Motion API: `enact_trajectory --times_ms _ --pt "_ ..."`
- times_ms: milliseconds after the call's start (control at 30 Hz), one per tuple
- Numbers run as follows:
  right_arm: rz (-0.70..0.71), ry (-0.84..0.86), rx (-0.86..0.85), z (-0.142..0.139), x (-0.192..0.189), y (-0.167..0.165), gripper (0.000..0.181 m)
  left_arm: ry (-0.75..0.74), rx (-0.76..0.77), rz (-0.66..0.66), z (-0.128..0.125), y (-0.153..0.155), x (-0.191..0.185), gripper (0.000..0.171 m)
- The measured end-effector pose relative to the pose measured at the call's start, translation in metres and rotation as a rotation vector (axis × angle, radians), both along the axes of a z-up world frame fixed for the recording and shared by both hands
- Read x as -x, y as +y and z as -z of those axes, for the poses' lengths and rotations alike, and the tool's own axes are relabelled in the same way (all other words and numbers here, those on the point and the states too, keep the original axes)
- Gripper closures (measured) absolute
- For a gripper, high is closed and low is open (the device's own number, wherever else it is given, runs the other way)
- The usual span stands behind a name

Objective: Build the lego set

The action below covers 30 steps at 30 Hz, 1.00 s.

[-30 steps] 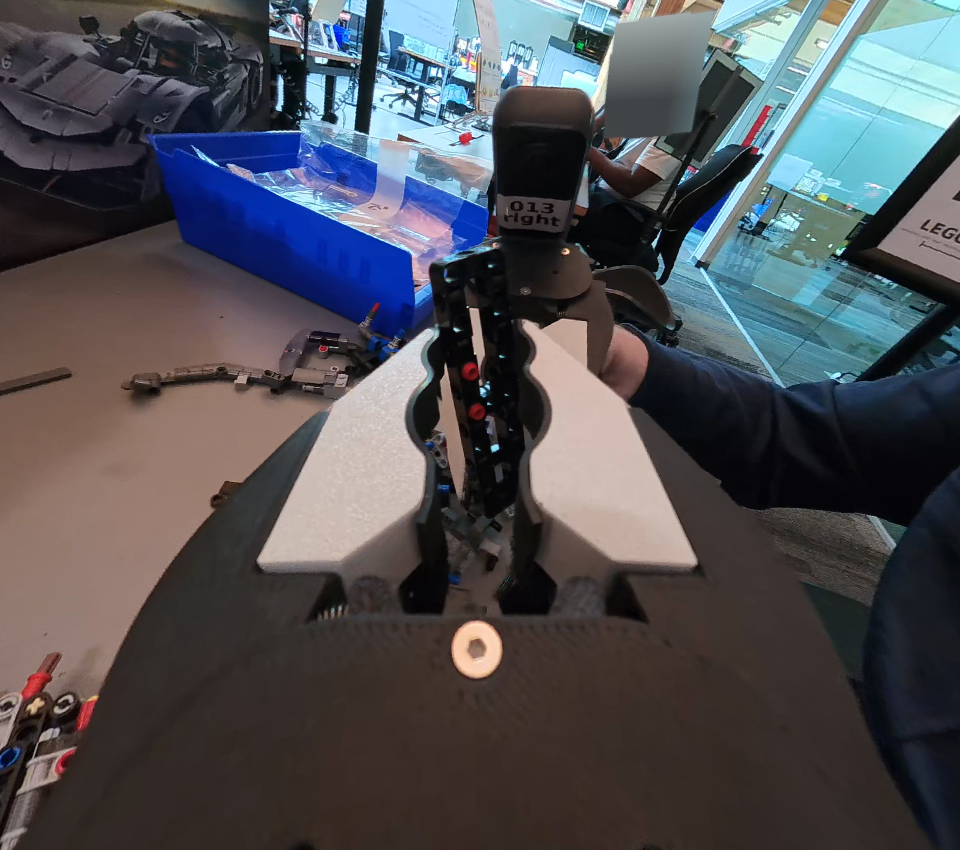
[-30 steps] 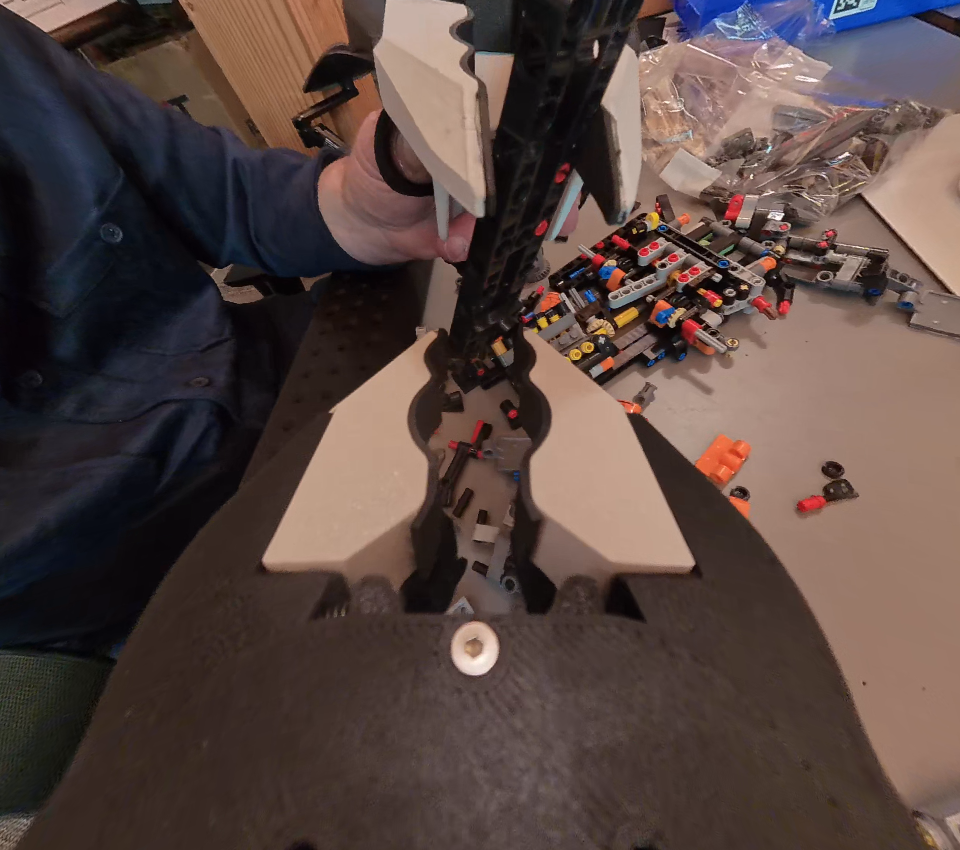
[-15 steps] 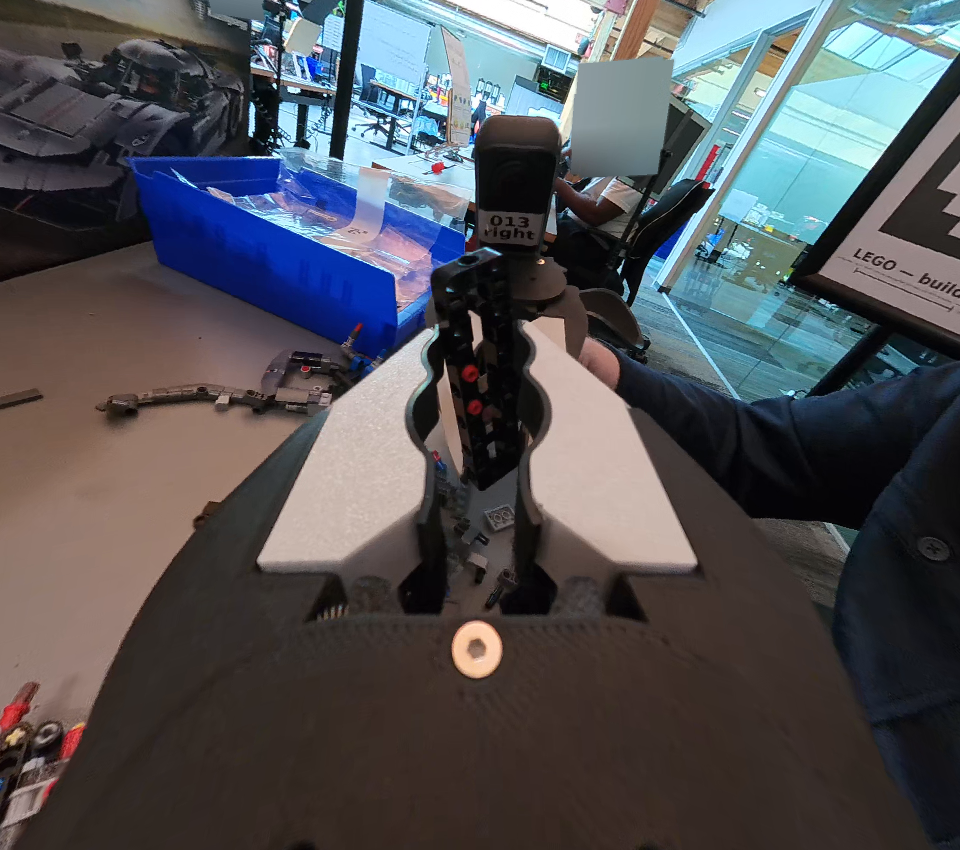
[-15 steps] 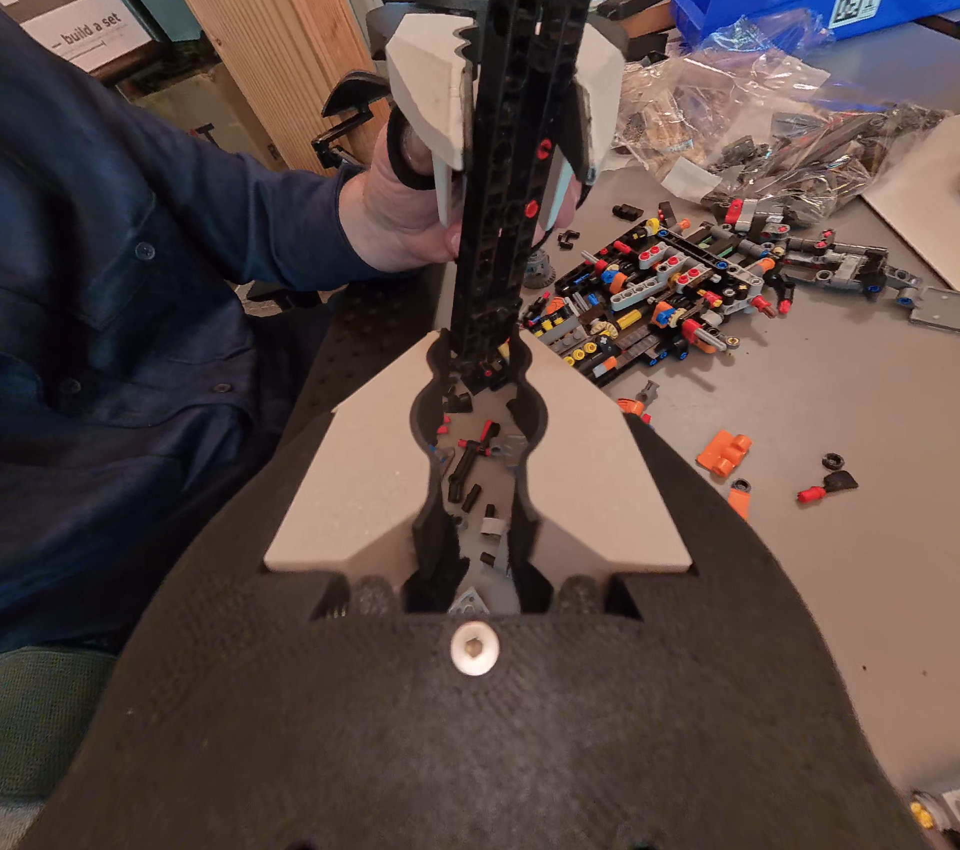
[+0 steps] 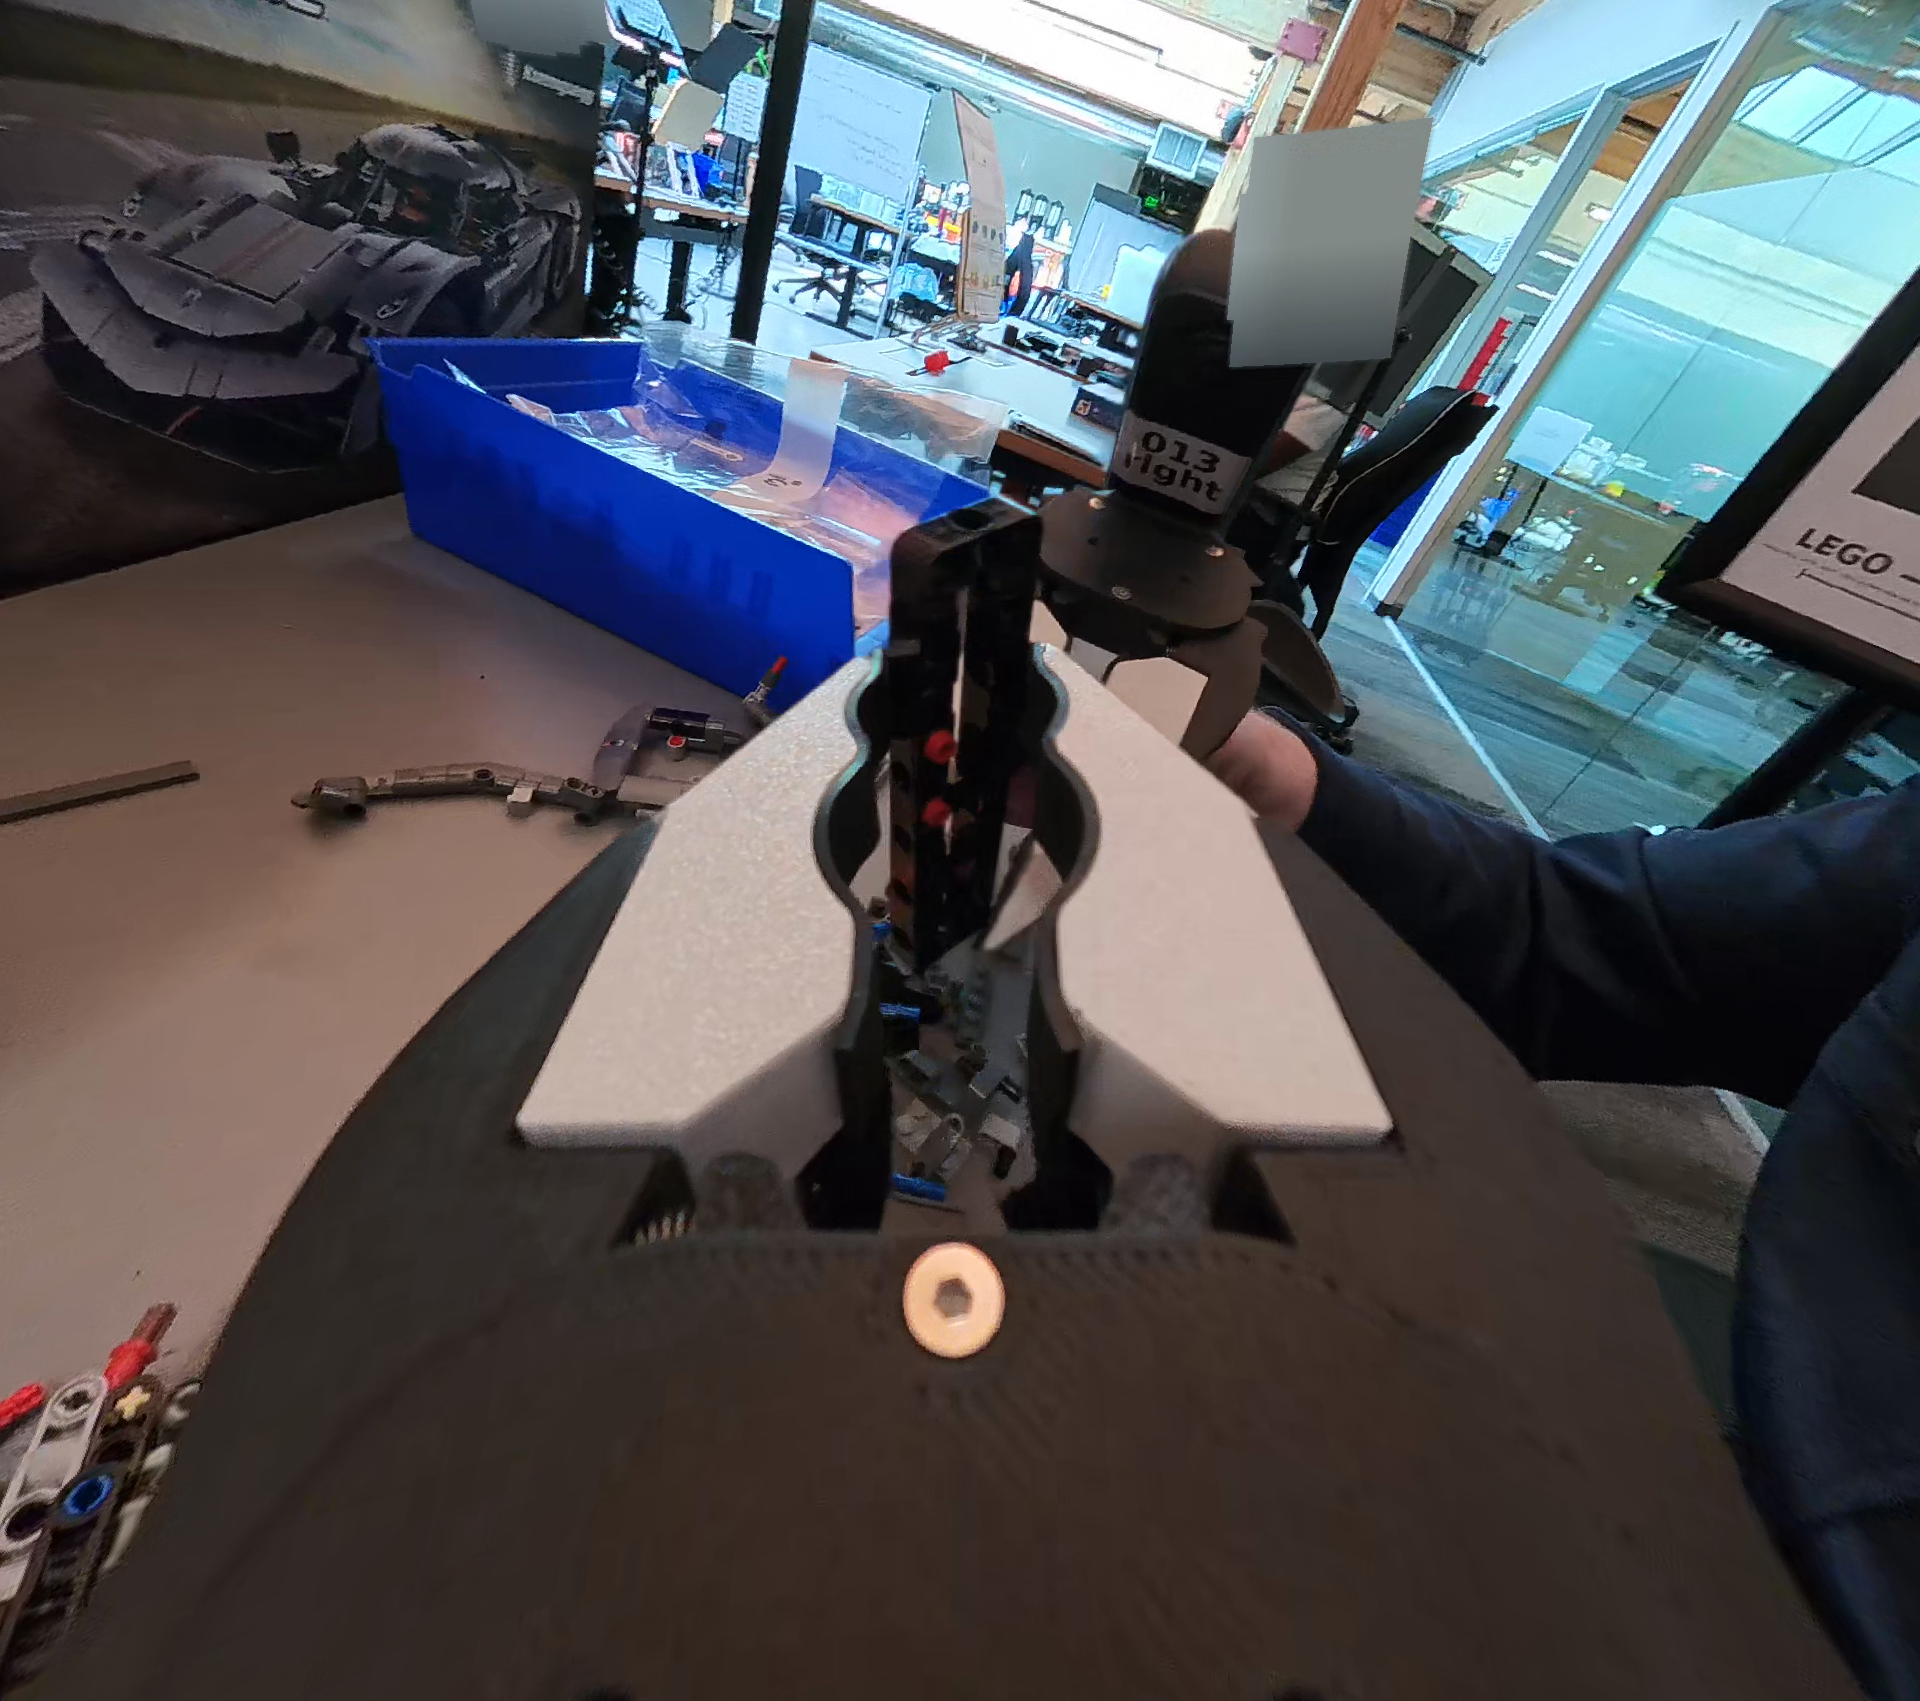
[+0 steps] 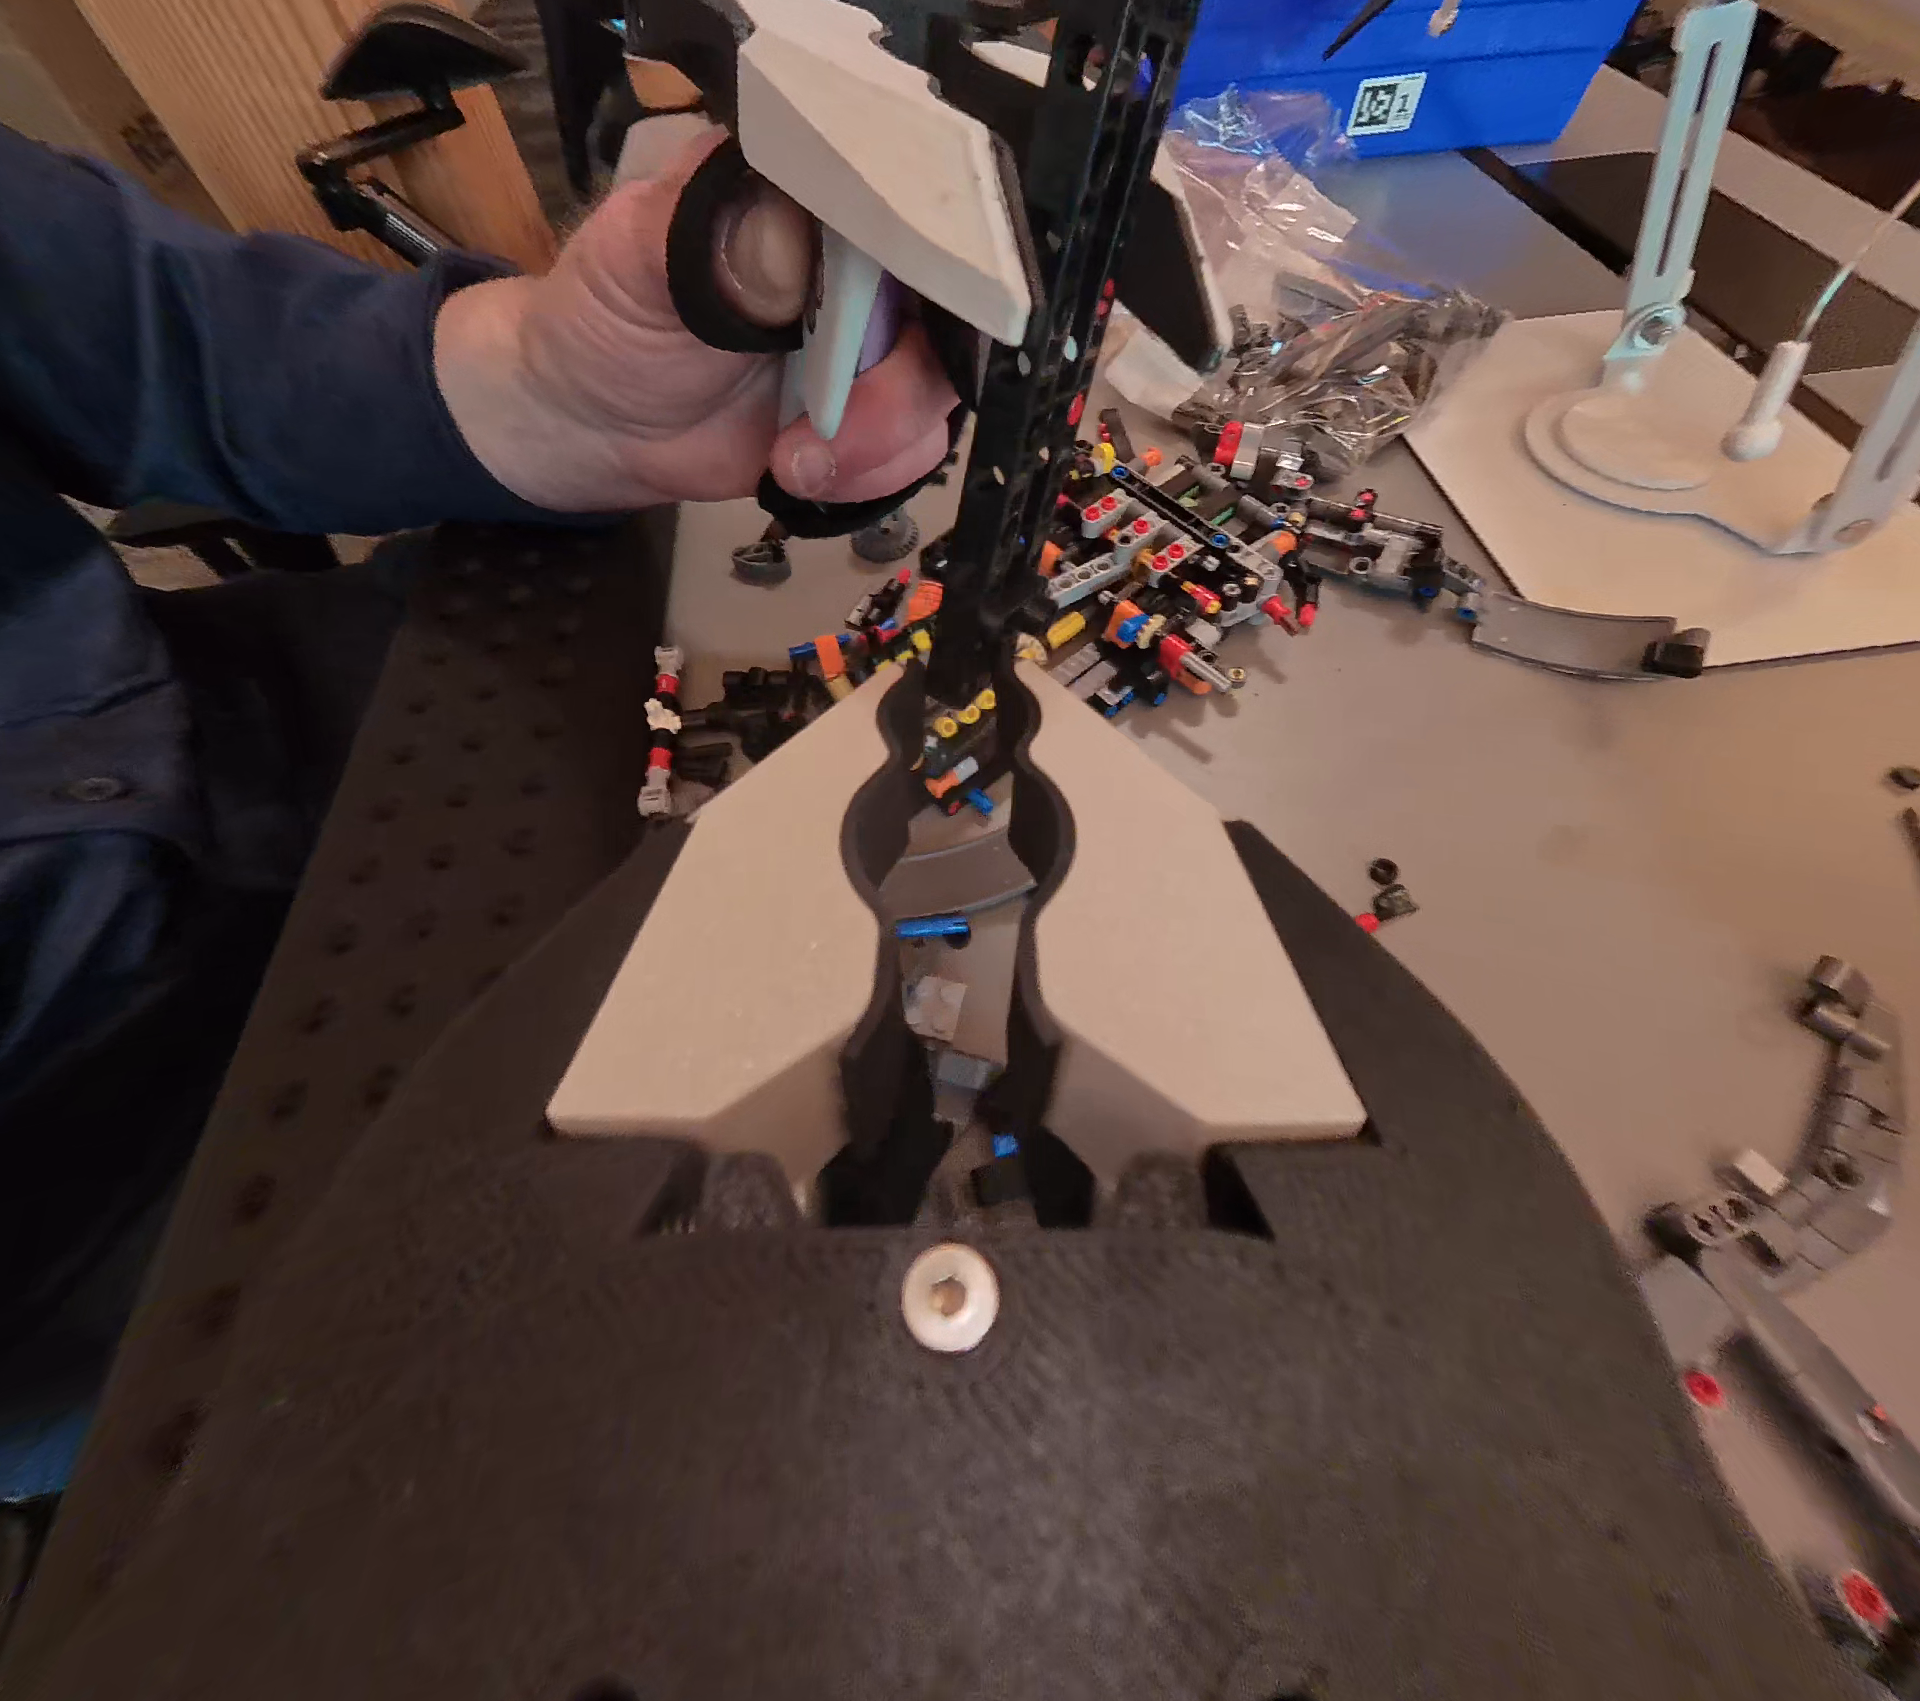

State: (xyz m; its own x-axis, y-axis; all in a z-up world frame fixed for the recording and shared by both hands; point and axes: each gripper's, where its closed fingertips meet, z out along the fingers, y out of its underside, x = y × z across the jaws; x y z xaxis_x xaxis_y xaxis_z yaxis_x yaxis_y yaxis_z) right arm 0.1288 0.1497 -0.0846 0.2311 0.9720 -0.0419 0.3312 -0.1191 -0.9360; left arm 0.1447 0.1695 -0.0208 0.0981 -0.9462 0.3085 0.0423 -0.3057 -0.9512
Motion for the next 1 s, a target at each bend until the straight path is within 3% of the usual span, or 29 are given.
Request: enact_trajectory --times_ms 267,500,1000 --pt "0.106 -0.086 -0.173 -0.003 -0.009 0.011 0.176 0.026 0.016 0.064 0.009 -0.007 -0.007 0.153" --pt "0.065 -0.001 -0.068 -0.007 -0.008 0.008 0.174 0.031 0.005 0.031 0.008 -0.003 -0.004 0.165" --pt "0.035 0.126 0.002 -0.022 -0.009 0.006 0.174 0.023 0.019 0.029 0.007 -0.003 -0.003 0.167"
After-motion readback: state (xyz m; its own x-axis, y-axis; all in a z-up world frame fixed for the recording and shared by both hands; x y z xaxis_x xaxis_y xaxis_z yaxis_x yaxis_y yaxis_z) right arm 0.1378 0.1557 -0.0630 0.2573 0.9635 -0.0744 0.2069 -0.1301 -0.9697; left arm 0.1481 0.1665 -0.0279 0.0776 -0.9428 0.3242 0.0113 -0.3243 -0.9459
